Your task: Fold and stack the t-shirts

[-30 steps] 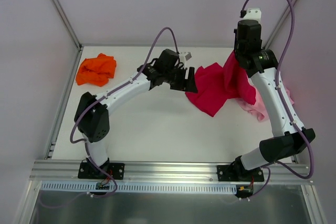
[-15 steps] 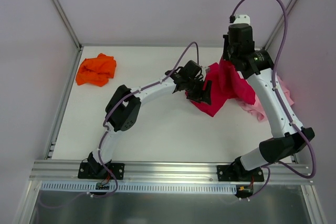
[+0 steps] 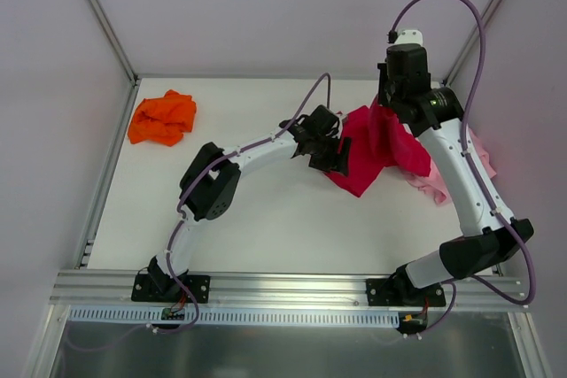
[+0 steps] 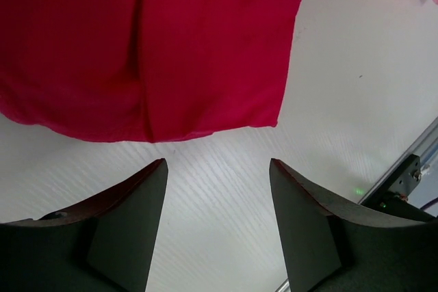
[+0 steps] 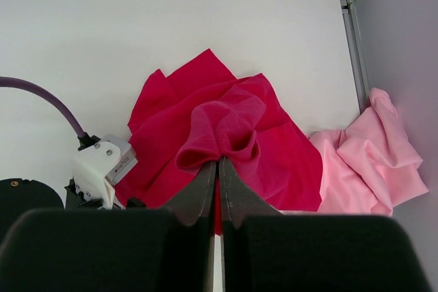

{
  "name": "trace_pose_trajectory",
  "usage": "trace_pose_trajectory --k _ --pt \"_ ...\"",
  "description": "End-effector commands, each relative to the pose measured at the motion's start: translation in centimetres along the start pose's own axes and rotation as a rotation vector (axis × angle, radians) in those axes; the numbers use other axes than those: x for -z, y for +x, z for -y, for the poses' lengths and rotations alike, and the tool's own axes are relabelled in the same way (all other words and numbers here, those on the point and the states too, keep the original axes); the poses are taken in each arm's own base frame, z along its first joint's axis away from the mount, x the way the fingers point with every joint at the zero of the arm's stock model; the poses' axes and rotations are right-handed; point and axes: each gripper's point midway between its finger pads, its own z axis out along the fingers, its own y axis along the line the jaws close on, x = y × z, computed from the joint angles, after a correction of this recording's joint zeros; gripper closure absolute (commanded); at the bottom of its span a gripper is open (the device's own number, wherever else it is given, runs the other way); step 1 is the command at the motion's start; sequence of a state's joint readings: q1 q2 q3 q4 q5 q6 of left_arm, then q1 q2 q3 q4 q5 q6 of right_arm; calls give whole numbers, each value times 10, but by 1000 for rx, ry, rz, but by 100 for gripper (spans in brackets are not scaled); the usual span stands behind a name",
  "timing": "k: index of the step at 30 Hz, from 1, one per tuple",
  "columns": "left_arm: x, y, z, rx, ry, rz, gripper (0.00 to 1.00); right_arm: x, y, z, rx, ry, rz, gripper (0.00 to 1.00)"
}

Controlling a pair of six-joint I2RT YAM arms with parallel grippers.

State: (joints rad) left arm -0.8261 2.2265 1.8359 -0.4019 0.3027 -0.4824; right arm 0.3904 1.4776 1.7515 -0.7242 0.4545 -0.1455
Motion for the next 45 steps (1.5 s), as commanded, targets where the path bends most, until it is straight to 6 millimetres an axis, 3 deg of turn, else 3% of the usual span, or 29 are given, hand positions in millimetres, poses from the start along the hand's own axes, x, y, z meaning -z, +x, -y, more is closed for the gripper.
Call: trace_pose_trajectory --k 1,13,22,37,40,45 --pt "-10 6 -16 5 -59 -5 38 20 -15 6 -10 -14 60 99" --pt "-22 9 -30 11 -104 -7 43 24 -13 9 5 -12 62 99" --pt "-17 -3 -25 -1 -104 35 45 15 5 1 15 -38 17 99" --pt "-8 -26 -16 -38 -100 96 46 10 12 -4 18 -57 -7 99" --pt "-13 -21 -20 -31 -108 77 46 10 12 -4 24 -54 -5 99" --pt "-12 -25 -20 -38 -110 103 62 10 15 -5 27 -61 -10 99"
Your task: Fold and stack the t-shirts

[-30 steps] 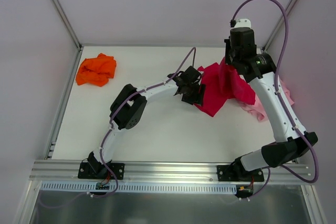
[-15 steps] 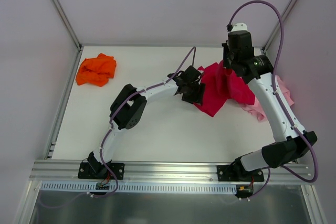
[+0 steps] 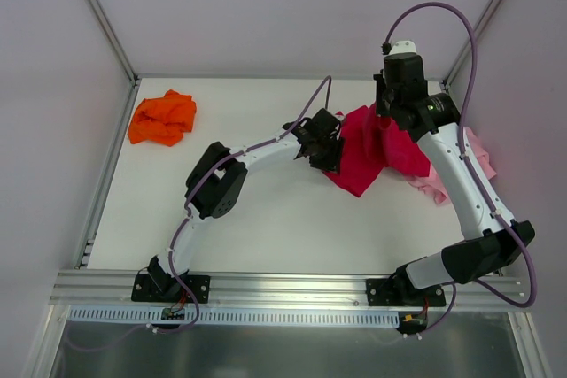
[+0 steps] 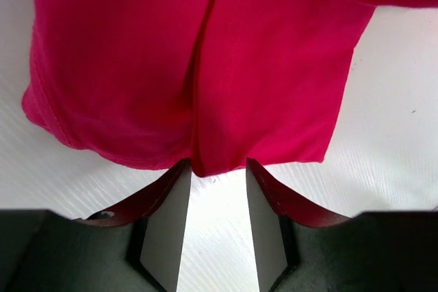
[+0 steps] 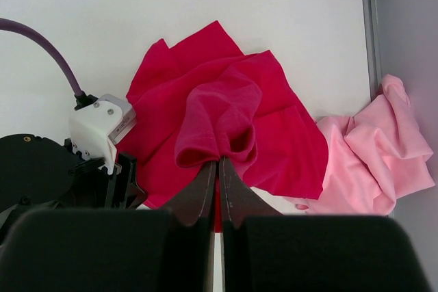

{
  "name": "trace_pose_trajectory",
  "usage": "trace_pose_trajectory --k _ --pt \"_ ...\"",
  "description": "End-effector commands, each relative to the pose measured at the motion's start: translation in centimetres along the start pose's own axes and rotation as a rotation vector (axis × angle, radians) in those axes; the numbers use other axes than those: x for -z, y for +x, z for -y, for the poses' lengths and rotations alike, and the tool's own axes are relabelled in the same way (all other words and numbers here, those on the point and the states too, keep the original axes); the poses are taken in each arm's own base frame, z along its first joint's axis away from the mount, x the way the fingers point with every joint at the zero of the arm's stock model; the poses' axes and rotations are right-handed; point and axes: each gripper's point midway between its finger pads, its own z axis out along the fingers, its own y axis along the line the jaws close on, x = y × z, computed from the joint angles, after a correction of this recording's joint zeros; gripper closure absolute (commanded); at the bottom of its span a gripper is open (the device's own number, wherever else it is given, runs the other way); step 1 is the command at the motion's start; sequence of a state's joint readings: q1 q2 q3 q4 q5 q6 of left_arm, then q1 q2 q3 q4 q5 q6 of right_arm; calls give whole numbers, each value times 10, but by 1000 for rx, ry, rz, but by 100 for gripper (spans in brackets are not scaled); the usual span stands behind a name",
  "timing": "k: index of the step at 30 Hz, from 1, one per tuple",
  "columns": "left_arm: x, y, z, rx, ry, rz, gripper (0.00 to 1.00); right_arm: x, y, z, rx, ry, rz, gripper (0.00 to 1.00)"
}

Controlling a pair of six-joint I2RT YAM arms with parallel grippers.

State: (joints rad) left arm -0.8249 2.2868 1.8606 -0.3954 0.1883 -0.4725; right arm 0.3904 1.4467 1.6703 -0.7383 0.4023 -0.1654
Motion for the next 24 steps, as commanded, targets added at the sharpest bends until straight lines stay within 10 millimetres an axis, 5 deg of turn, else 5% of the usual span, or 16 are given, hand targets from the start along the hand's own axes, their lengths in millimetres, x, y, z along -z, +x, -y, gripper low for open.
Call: trace_pose_trajectory --k 1,15,19,20,24 --pt "9 -24 9 -34 6 80 62 11 -12 0 -16 -17 56 99" --pt "-7 -7 1 -23 -1 17 60 23 -24 10 -11 9 95 99" --pt "-6 -8 1 -23 -1 17 76 23 -24 12 -8 18 97 99" --pt "-3 -9 2 -23 -3 20 99 23 -23 12 -7 20 96 99" --pt "18 -23 2 -51 -41 70 100 20 -20 12 -5 23 88 99"
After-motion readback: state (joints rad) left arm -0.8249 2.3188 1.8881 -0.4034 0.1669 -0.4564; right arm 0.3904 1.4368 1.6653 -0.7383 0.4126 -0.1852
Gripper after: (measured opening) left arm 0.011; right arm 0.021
